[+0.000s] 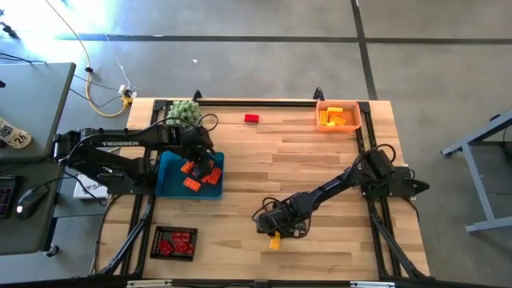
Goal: Sort & place blocks by color
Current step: Put the yellow game piece into the orange bin
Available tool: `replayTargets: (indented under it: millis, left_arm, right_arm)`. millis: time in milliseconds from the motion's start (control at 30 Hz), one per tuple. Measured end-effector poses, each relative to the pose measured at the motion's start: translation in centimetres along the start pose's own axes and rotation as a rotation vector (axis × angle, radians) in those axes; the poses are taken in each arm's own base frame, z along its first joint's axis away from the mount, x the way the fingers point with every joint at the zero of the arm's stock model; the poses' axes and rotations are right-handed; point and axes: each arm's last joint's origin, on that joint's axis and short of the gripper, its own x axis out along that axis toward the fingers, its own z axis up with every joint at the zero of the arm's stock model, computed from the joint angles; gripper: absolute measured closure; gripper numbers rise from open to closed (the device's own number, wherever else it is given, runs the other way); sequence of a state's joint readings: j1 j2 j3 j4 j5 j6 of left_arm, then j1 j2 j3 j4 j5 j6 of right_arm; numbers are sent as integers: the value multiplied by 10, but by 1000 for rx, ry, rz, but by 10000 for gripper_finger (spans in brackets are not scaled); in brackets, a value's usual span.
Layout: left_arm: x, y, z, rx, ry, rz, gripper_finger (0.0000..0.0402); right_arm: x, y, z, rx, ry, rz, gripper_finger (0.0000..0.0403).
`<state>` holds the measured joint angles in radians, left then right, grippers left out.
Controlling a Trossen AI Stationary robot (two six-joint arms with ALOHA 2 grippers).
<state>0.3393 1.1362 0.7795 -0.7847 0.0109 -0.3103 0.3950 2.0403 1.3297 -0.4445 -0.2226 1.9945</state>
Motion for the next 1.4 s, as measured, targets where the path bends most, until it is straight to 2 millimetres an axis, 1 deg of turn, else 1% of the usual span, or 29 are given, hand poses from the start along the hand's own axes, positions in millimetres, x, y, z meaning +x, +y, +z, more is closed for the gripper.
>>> replayTargets:
  millis: [67,100,400,667,800,967,1067,1233,1400]
  left_arm:
    - [0,0,0,0,0,0,222]
    - [0,0,0,1,0,0,222]
    - [0,0,0,45,0,-2,222]
    - [0,0,0,45,1,-3,222]
    - [0,0,0,45,1,-3,222]
    - [0,0,0,53,2,-3,222]
    - [0,0,0,68,2,-3,222]
    - [0,0,0,78,0,-4,222]
    - [0,0,1,96,-14,-7,222]
  right_arm:
    - [-1,0,0,-11,-6,-4,287]
    - [-1,-1,1,-17,-12,-7,291]
    - [-1,-1,1,-80,-19,-9,291]
    - [-1,5,0,-99,-15,55,291]
    - [-2,9,1,-103,-52,116,291]
    - [-12,16,9,-119,-130,179,291]
    - [-23,22,16,-147,-169,219,291]
    - [-46,32,36,-191,-260,258,291]
    - [-68,40,62,-251,-337,282,291]
